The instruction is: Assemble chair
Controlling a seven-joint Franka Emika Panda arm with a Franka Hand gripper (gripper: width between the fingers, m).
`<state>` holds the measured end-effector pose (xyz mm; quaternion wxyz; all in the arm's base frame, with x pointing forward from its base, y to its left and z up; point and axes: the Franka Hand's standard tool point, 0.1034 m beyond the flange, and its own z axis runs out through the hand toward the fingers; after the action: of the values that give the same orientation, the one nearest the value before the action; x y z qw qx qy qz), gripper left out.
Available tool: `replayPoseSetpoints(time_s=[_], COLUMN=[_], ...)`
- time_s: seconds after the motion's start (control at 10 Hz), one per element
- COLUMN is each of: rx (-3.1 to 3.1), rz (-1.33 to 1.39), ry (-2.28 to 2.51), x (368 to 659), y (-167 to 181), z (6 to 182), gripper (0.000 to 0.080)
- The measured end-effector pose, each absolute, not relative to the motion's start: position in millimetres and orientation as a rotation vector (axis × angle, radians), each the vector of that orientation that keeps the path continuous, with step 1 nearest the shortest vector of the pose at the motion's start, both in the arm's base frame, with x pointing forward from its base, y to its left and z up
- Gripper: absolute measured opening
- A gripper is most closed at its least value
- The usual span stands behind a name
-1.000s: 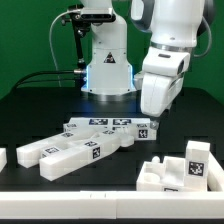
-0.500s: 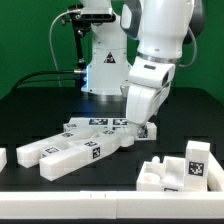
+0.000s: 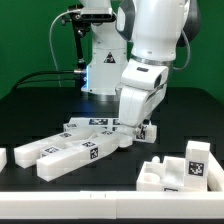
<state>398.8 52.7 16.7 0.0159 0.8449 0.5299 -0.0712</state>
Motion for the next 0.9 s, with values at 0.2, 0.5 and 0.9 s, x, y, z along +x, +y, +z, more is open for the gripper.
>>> replayPoseSetpoints(time_s=[0.2,0.5,0.9], rx=[2.690,2.958,3.150], rz=[-0.212,-0.147,-0.099], ry=[1.532,0.897,0.057], x=[401,411,426], y=[58,86,92], z=[17.0,23.1,25.8], gripper=[0.0279,0.0279,0.0281])
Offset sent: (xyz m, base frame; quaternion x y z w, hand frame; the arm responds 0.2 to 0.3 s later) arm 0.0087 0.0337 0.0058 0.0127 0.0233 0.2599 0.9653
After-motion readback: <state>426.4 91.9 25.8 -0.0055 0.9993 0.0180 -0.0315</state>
